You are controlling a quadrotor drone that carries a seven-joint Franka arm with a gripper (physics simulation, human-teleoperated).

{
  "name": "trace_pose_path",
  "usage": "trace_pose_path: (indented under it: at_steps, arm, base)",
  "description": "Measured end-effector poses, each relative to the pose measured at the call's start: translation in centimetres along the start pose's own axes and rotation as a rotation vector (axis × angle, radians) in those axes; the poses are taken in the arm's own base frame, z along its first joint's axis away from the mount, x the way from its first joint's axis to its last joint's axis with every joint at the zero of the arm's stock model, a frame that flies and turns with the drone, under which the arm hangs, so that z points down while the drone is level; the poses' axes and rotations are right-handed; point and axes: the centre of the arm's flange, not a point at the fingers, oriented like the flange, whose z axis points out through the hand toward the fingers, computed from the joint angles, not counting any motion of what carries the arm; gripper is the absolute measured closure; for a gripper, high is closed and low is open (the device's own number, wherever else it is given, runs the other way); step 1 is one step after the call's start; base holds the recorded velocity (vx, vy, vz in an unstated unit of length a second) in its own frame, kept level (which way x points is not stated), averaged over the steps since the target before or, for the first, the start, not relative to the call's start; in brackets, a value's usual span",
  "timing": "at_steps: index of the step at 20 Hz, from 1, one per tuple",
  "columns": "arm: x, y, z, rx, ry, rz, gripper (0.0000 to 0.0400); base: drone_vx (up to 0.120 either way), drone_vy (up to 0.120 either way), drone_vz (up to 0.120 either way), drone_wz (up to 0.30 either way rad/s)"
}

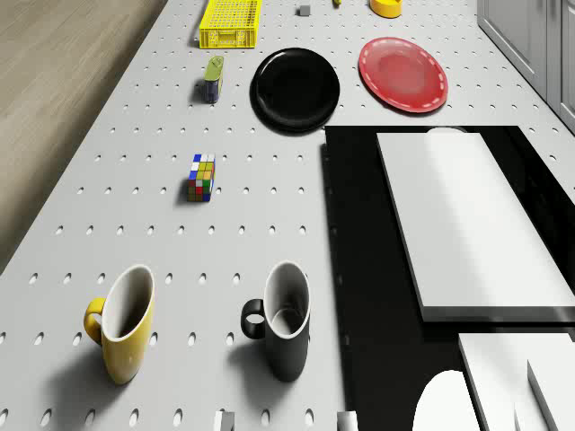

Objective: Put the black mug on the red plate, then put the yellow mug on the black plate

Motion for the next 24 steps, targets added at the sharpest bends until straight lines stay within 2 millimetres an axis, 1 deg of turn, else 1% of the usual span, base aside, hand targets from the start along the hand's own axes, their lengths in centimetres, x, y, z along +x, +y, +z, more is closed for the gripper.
trace_pose_path:
  at_steps: [4,5,9,12,14,15,19,24]
  arm:
    - [-0.3,0.3,-3.0,0.002,0.002,0.000,0.0000]
    - [-0.3,0.3,-3.7,0.003,0.003,0.000,0.0000]
    - [-0.2,0.2,-6.1,0.005,0.005,0.000,0.0000]
    - [-0.1,0.1,-7.5,0.007,0.007,0.000,0.0000]
    - [-0.1,0.1,-8.1,0.008,0.008,0.000,0.0000]
    - [-0.1,0.1,-8.4,0.008,0.008,0.000,0.0000]
    - [0.0,0.0,-9.0,0.010,0.011,0.000,0.0000]
    - [0.0,0.0,-9.3,0.013,0.013,0.000,0.0000]
  base:
    - [0.120,0.000,0.000,0.000]
    - [0.000,0.000,0.000,0.000]
    - [0.120,0.000,0.000,0.000]
    - [0.120,-0.107,0.000,0.000]
    - [0.120,-0.120,0.000,0.000]
    - [0.000,-0.040,0.000,0.000]
    - [0.120,0.000,0.000,0.000]
    - [0.120,0.000,0.000,0.000]
